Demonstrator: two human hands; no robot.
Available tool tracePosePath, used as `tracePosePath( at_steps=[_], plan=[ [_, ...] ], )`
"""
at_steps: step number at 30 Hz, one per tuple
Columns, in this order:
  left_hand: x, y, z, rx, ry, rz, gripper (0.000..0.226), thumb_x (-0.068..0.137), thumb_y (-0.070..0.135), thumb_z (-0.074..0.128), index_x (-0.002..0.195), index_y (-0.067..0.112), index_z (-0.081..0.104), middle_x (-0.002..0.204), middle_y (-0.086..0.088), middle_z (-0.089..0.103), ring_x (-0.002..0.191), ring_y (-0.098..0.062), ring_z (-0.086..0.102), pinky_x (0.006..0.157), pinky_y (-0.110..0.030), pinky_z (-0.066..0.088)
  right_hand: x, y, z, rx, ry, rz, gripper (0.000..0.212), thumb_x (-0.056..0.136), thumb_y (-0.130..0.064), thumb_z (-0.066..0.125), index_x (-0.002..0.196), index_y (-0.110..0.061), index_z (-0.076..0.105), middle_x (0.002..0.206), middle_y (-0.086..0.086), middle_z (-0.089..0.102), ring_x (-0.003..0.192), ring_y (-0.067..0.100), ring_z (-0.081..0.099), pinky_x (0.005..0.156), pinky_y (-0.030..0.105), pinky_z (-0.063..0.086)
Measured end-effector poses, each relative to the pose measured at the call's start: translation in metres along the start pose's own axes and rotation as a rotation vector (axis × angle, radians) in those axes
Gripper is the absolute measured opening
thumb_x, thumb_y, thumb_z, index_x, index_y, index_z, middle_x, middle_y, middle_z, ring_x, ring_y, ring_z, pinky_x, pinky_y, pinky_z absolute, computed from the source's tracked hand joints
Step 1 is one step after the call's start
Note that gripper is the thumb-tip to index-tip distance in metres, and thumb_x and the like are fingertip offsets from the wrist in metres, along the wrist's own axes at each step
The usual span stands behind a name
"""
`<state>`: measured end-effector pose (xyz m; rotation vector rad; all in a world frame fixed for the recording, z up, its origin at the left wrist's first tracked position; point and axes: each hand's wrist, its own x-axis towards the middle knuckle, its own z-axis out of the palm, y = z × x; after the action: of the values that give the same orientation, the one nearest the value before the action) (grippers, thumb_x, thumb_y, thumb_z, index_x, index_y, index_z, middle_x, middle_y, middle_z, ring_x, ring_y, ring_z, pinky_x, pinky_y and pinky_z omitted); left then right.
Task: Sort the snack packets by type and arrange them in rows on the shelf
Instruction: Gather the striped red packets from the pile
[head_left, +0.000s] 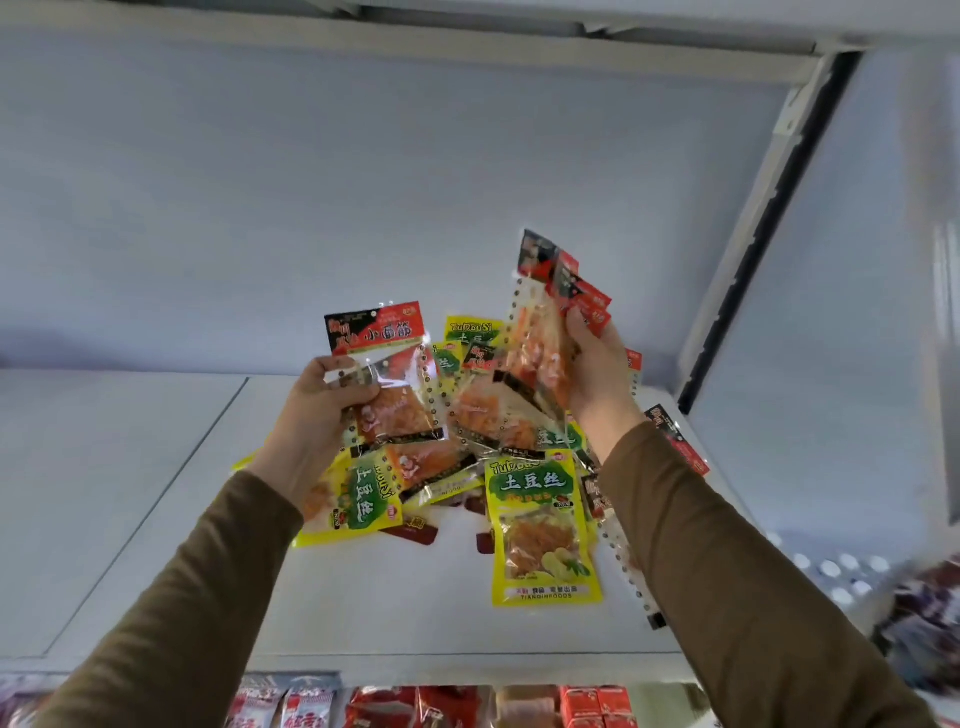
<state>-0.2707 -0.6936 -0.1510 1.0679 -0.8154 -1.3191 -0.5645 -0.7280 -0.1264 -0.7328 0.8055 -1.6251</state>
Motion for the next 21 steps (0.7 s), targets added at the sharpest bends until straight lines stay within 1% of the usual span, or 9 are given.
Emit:
tracePosePath(
  at_steps=[3, 5, 7, 10, 13, 16, 18, 19, 21],
  plan=[
    [-0.004, 0.012, 0.016, -0.017, -0.02, 0.036, 0.048, 0.086, -0.021, 0.061, 0.121, 0.01, 0.052, 0.107, -0.021, 0.072, 0.08, -0.028, 0.075, 0.07, -0.038, 0.065, -0.011, -0.009, 0.012, -0.201, -0.051, 0.019, 0.059, 0.092, -0.049, 0.065, 0.132, -0.006, 0.057, 0.129, 0.021, 0.065, 0.123, 0.043, 0.061, 0.104, 0.059, 0.048],
    [-0.007, 0.019, 0.032, -0.01, -0.063, 0.086, 0.049, 0.084, -0.025, 0.059, 0.118, 0.01, 0.05, 0.101, -0.018, 0.073, 0.077, -0.027, 0.075, 0.065, -0.033, 0.063, -0.023, -0.007, 0.021, -0.363, -0.132, 0.083, 0.079, 0.081, -0.068, 0.065, 0.131, -0.007, 0.057, 0.122, 0.015, 0.069, 0.115, 0.038, 0.067, 0.096, 0.053, 0.055],
    [-0.009, 0.024, 0.049, 0.007, -0.115, 0.129, 0.045, 0.084, -0.027, 0.057, 0.109, 0.009, 0.048, 0.089, -0.011, 0.074, 0.072, -0.022, 0.074, 0.059, -0.028, 0.06, -0.033, 0.0, 0.032, -0.392, -0.273, 0.104, 0.071, 0.087, -0.058, 0.07, 0.137, -0.011, 0.056, 0.124, 0.016, 0.07, 0.109, 0.036, 0.07, 0.086, 0.049, 0.06],
    [-0.011, 0.03, 0.064, 0.028, -0.233, 0.135, 0.044, 0.082, -0.028, 0.054, 0.099, 0.013, 0.05, 0.073, 0.001, 0.073, 0.063, -0.015, 0.07, 0.05, -0.022, 0.052, -0.037, 0.006, 0.041, -0.32, -0.348, 0.196, 0.045, 0.102, -0.026, 0.058, 0.141, -0.005, 0.051, 0.128, 0.024, 0.065, 0.109, 0.041, 0.067, 0.093, 0.053, 0.056],
    [-0.015, 0.033, 0.069, 0.031, -0.305, 0.042, 0.038, 0.085, -0.021, 0.056, 0.103, 0.012, 0.054, 0.087, -0.01, 0.076, 0.071, -0.021, 0.071, 0.053, -0.026, 0.055, -0.037, 0.006, 0.039, -0.322, -0.37, 0.333, 0.046, 0.102, -0.023, 0.056, 0.14, 0.002, 0.05, 0.101, 0.01, 0.069, 0.08, 0.023, 0.069, 0.08, 0.042, 0.055],
    [-0.014, 0.03, 0.068, -0.079, -0.326, -0.025, 0.024, 0.093, -0.014, 0.048, 0.106, 0.005, 0.056, 0.095, -0.016, 0.075, 0.07, -0.019, 0.072, 0.054, -0.024, 0.056, -0.034, 0.007, 0.034, -0.3, -0.299, 0.402, 0.043, 0.098, -0.022, 0.063, 0.134, 0.001, 0.056, 0.098, 0.007, 0.07, 0.085, 0.023, 0.067, 0.101, 0.05, 0.049],
    [-0.012, 0.025, 0.063, -0.213, -0.388, -0.032, 0.018, 0.097, 0.0, 0.051, 0.109, 0.003, 0.064, 0.098, -0.014, 0.072, 0.071, -0.017, 0.071, 0.059, -0.023, 0.057, -0.032, 0.007, 0.032, -0.282, -0.288, 0.417, 0.041, 0.095, -0.025, 0.065, 0.128, -0.001, 0.059, 0.094, 0.006, 0.072, 0.086, 0.024, 0.069, 0.101, 0.047, 0.05],
    [-0.011, 0.021, 0.059, -0.195, -0.42, -0.019, 0.021, 0.098, 0.015, 0.056, 0.112, 0.007, 0.069, 0.098, -0.01, 0.072, 0.073, -0.015, 0.07, 0.064, -0.025, 0.057, -0.032, 0.006, 0.032, -0.282, -0.291, 0.422, 0.041, 0.092, -0.028, 0.067, 0.124, -0.003, 0.06, 0.094, 0.005, 0.073, 0.087, 0.025, 0.07, 0.097, 0.045, 0.053],
    [-0.011, 0.011, 0.053, 0.099, -0.431, 0.029, 0.041, 0.095, 0.06, 0.056, 0.114, 0.028, 0.074, 0.102, 0.0, 0.075, 0.086, -0.015, 0.072, 0.082, -0.034, 0.054, -0.03, 0.004, 0.033, -0.293, -0.271, 0.427, 0.05, 0.087, -0.031, 0.07, 0.126, -0.003, 0.058, 0.107, 0.009, 0.072, 0.101, 0.029, 0.068, 0.099, 0.048, 0.052]
  ],
)
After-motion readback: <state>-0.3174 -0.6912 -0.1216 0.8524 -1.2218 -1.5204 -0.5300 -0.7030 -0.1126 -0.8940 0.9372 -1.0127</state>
